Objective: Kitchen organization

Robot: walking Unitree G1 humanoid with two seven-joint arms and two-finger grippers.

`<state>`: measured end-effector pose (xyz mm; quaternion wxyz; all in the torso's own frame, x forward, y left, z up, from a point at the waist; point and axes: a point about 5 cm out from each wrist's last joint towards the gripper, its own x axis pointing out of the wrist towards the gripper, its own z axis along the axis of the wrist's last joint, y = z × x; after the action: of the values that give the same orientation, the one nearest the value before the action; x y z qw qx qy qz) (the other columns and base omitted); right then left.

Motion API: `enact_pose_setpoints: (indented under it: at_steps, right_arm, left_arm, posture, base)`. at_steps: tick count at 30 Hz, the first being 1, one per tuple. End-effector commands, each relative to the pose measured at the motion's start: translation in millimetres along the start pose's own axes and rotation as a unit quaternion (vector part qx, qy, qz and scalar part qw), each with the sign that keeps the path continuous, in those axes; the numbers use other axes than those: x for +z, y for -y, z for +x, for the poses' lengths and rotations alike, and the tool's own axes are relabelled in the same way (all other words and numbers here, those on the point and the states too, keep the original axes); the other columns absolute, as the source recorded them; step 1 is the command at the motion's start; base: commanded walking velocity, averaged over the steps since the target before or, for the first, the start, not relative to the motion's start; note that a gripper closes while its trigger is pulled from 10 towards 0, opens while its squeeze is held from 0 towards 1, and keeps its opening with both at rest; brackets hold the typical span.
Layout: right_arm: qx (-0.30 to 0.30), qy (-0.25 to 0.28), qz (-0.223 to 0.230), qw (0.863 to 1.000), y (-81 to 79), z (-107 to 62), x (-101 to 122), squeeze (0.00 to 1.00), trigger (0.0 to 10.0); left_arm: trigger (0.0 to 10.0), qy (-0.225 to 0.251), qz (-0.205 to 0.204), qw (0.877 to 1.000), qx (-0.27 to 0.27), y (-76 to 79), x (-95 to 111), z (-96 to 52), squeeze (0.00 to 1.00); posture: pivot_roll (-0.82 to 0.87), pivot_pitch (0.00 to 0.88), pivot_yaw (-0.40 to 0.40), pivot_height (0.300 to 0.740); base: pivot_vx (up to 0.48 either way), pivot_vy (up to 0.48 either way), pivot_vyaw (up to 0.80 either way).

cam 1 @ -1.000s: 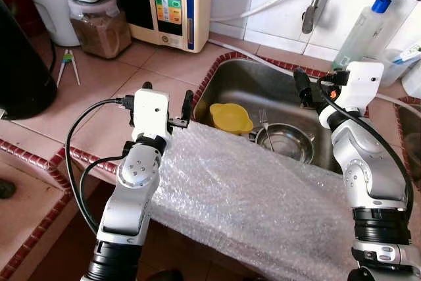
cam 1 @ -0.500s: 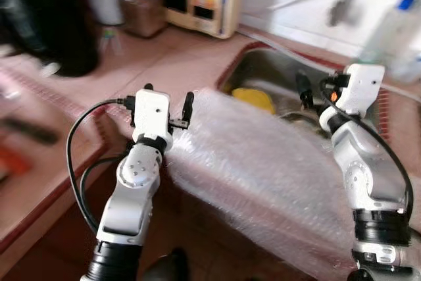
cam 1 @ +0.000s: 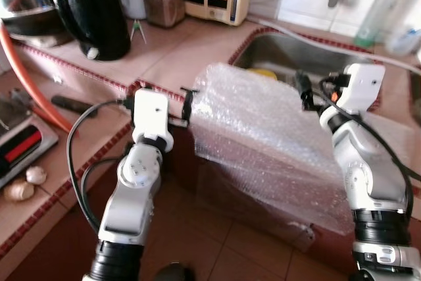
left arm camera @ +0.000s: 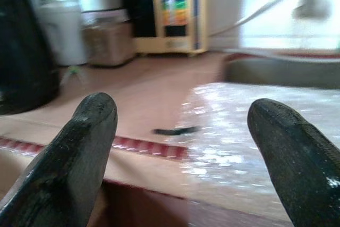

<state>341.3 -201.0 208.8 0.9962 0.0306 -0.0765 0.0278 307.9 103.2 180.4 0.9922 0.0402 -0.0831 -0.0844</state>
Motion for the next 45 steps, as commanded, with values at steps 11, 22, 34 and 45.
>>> enact_pose_setpoints:
  at_steps: [11,22,34,45]
  right_arm:
    - [-0.001,0.003,-0.004,1.000,-2.8,0.6,3.3,0.00,10.0]
    - [-0.003,0.001,-0.007,1.000,-1.5,1.4,3.4,0.00,10.0]
    - [-0.002,-0.001,-0.011,1.000,-0.8,2.1,3.8,0.00,10.0]
    - [0.003,-0.017,-0.017,1.000,-3.4,-6.4,-14.4,0.00,10.0]
  left_arm:
    - [10.0,0.006,-0.013,1.000,0.006,-4.2,4.4,2.5,0.00]
    - [10.0,0.000,-0.045,0.999,-0.002,-1.1,8.3,6.6,0.00]
    - [10.0,-0.016,-0.070,0.997,-0.025,2.5,1.5,2.8,0.00]
    - [10.0,-0.038,-0.057,0.997,-0.040,-2.2,-16.3,-4.8,0.00]
  posture:
    - [-0.08,0.081,-0.027,0.740]
    - [-0.09,0.083,-0.033,0.740]
    - [-0.09,0.082,-0.040,0.740]
    - [-0.09,0.072,-0.041,0.740]
  base:
    - [0.000,0.000,-0.05]
    - [0.000,0.000,-0.80]
    - [0.000,0.000,-0.80]
    - [0.000,0.000,-0.80]
